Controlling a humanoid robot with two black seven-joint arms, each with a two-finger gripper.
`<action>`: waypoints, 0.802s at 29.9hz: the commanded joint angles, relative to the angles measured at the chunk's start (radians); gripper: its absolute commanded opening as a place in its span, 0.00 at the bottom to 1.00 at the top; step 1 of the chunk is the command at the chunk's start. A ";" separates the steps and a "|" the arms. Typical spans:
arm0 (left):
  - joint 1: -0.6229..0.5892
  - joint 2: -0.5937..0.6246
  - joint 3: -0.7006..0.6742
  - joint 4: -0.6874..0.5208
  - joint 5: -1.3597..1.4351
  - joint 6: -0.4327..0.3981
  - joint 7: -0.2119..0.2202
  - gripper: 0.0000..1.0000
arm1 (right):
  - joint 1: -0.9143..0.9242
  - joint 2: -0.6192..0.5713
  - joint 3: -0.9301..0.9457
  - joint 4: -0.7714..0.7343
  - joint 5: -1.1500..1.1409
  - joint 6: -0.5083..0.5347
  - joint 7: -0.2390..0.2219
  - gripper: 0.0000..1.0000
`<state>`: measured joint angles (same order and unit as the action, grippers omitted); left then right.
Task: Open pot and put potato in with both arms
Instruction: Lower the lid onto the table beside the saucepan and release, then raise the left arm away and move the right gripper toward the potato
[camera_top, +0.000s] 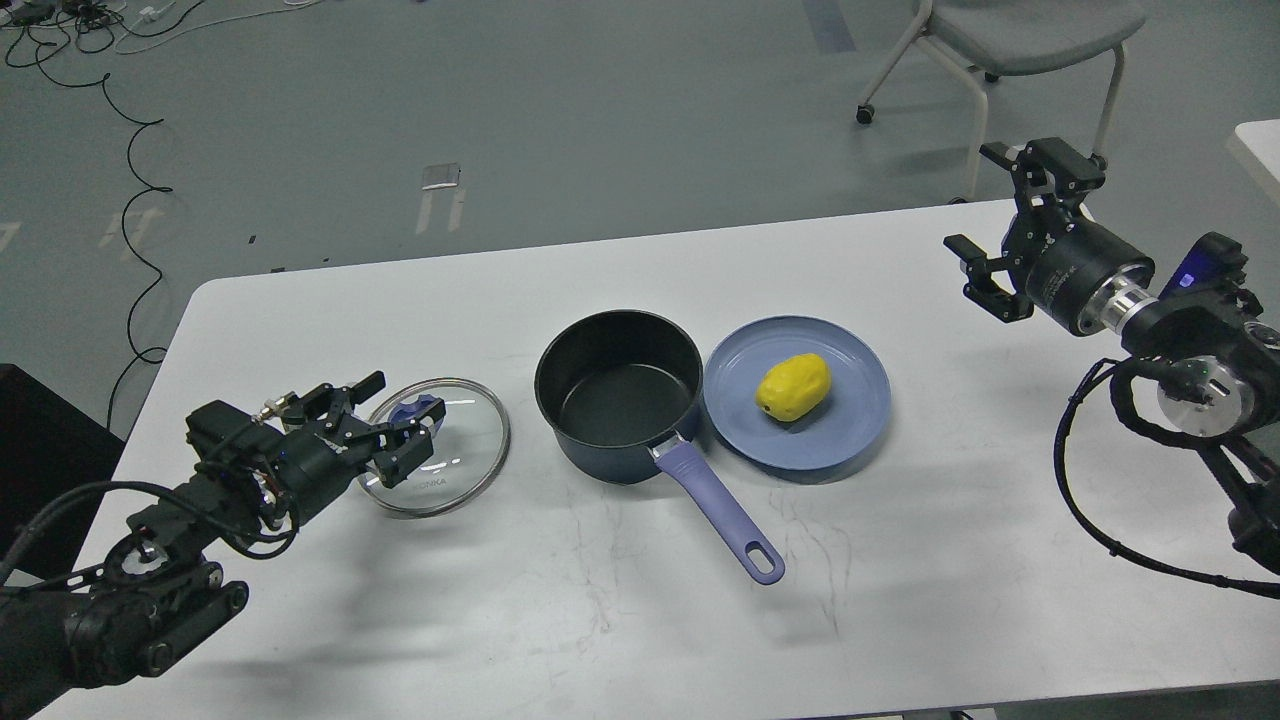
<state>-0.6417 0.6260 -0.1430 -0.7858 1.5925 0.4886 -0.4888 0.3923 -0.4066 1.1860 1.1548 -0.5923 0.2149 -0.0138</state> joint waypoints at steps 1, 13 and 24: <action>-0.088 0.021 0.000 -0.009 -0.191 0.000 0.000 0.98 | 0.014 -0.012 -0.015 0.023 -0.020 0.004 0.000 1.00; -0.377 0.000 -0.044 -0.070 -0.933 -0.255 0.000 0.98 | 0.204 -0.172 -0.445 0.085 -0.762 0.004 0.048 1.00; -0.432 -0.009 -0.099 -0.067 -1.220 -0.367 0.161 0.98 | 0.392 -0.193 -0.799 0.042 -1.192 -0.058 0.209 1.00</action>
<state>-1.0798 0.6165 -0.2303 -0.8526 0.3777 0.1215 -0.3557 0.7699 -0.6449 0.4272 1.2324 -1.7367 0.1829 0.1909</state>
